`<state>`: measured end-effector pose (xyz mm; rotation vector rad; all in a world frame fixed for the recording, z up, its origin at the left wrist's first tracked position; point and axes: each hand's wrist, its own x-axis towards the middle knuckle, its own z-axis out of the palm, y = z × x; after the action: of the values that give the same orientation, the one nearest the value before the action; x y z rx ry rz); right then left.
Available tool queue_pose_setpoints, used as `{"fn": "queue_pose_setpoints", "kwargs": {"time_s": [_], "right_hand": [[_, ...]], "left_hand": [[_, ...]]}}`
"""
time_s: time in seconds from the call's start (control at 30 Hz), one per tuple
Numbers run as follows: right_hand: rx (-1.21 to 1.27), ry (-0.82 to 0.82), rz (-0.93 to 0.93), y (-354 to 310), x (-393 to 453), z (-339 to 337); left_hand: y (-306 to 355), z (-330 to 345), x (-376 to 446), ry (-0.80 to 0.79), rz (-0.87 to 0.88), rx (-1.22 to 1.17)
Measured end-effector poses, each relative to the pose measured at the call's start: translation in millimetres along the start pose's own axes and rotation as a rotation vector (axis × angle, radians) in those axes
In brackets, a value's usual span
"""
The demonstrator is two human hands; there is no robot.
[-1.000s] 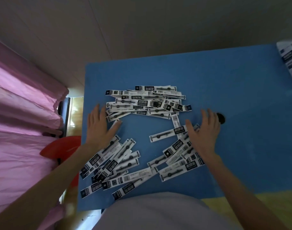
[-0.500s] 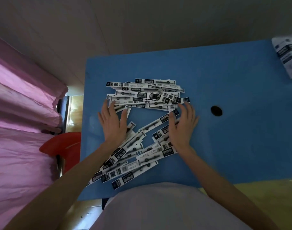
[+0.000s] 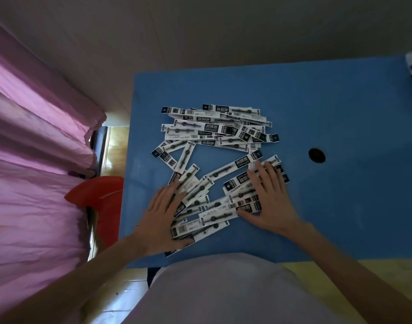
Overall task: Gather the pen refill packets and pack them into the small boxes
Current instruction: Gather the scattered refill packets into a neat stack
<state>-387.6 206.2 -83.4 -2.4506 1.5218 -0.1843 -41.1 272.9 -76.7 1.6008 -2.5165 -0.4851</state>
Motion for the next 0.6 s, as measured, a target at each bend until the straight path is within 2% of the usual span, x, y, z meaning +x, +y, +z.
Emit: {"fn": "queue_pose_setpoints", "kwargs": {"time_s": [0.2,0.33,0.43,0.53,0.6], "right_hand": [[-0.019,-0.019,0.006,-19.2,5.5,8.7],[0.099,0.060,-0.004,-34.9,8.2,8.0],[0.186,0.145,0.146,-30.3,6.4,0.7],[0.261,0.154,0.376,-20.6,2.6,-1.2],[0.344,0.144,0.448,-23.1,0.8,0.9]], "left_hand": [[5.4,1.1,19.4,0.033,0.053,-0.053],[9.3,-6.8,35.2,0.034,0.077,-0.082],[8.3,-11.5,29.0,0.065,0.018,-0.077],[6.2,-7.0,7.6,0.088,-0.079,-0.047],[5.0,0.4,-4.9,0.084,-0.140,-0.038]]}}
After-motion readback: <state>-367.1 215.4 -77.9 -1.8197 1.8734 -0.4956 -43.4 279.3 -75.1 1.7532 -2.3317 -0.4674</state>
